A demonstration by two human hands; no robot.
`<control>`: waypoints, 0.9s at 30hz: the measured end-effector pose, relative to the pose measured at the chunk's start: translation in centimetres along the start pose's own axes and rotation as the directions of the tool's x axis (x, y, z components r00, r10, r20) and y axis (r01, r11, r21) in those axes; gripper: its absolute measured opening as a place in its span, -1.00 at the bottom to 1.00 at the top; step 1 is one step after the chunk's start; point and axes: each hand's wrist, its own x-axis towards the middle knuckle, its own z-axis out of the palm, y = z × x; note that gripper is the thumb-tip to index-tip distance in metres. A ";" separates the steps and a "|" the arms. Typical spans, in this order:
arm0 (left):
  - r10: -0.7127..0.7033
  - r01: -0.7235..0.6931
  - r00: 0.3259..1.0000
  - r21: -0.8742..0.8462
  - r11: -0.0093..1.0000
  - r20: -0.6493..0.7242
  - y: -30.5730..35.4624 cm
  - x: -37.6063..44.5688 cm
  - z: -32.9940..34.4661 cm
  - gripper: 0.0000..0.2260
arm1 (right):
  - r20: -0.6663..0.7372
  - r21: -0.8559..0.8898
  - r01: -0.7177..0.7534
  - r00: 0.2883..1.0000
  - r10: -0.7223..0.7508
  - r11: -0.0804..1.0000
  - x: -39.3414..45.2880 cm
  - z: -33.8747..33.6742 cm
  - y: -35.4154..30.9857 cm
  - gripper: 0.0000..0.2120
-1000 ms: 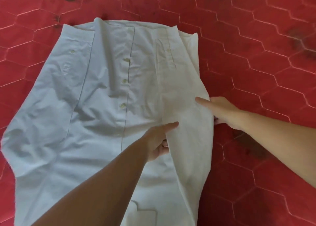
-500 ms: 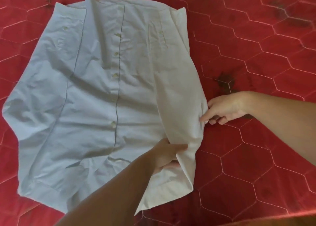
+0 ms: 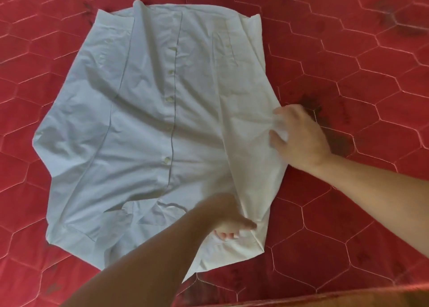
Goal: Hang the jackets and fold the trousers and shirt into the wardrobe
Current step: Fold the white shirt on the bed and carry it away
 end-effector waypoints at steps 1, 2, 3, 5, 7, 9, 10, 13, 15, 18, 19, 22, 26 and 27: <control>0.048 -0.024 0.980 0.127 0.992 -0.193 0.1 0.1 -0.5 -0.67 | 0.057 -0.066 0.149 0.988 -0.145 0.987 -0.6 0.7 -0.8 -0.55; 0.107 -0.039 0.930 0.194 0.980 -0.353 0.1 0.1 -0.9 -0.68 | 0.147 -0.135 0.262 0.959 -0.242 0.956 -1.3 1.7 -1.2 -0.51; 0.155 -0.064 0.883 0.215 0.975 -0.442 -0.2 0.1 -1.1 -0.73 | 0.251 -0.198 0.323 0.929 -0.270 0.926 -2.0 2.6 -1.4 -0.47; 0.229 -0.126 0.877 0.257 0.958 -0.423 -1.2 -0.1 -1.4 -0.88 | 0.374 -0.306 0.321 0.906 -0.197 0.896 -3.5 4.3 -1.2 -0.40; 0.333 -0.247 0.876 0.268 0.931 -0.349 -3.0 -0.4 -1.1 -0.91 | 0.318 -0.304 0.206 0.942 -0.105 0.930 -4.7 5.3 -0.6 -0.37; 0.442 -0.375 0.812 0.240 0.895 -0.381 -4.9 -1.2 -1.0 -0.85 | 0.272 -0.306 0.099 0.962 -0.013 0.947 -5.7 6.3 -0.5 -0.33; 0.490 -0.405 0.766 0.281 0.870 -0.415 -6.0 -1.6 -1.1 -0.83 | 0.274 -0.341 0.097 0.962 0.000 0.935 -6.1 6.6 -0.5 -0.31; 0.587 -0.368 0.673 0.485 0.793 -0.450 -9.0 -3.0 -1.4 -0.77 | 0.265 -0.406 0.099 0.964 0.013 0.909 -6.2 6.8 -1.3 -0.29; 0.613 -0.335 0.610 0.538 0.774 -0.502 -10.8 -3.9 -1.9 -0.77 | 0.251 -0.381 0.112 0.968 -0.013 0.918 -6.1 6.8 -3.1 -0.29; 0.574 -0.259 0.535 0.527 0.810 -0.619 -13.0 -4.5 -2.5 -0.74 | 0.307 -0.285 0.286 0.931 -0.196 0.915 -8.8 8.5 -6.9 -0.28; 0.535 -0.219 0.559 0.510 0.832 -0.633 -13.9 -4.7 -2.4 -0.70 | 0.331 -0.249 0.317 0.916 -0.227 0.915 -10.5 9.4 -8.1 -0.28; 0.425 -0.100 0.725 0.527 0.844 -0.543 -17.0 -5.4 -1.6 -0.51 | 0.315 -0.194 0.214 0.938 -0.146 0.958 -15.0 11.3 -11.3 -0.29; 0.399 -0.100 0.830 0.600 0.794 -0.390 -19.5 -6.7 1.0 -0.39 | 0.333 -0.184 0.182 0.936 -0.113 0.966 -18.4 11.7 -14.4 -0.31; 0.399 -0.109 0.831 0.590 0.800 -0.388 -19.6 -7.4 1.6 -0.38 | 0.346 -0.186 0.195 0.930 -0.122 0.963 -19.4 11.6 -15.0 -0.31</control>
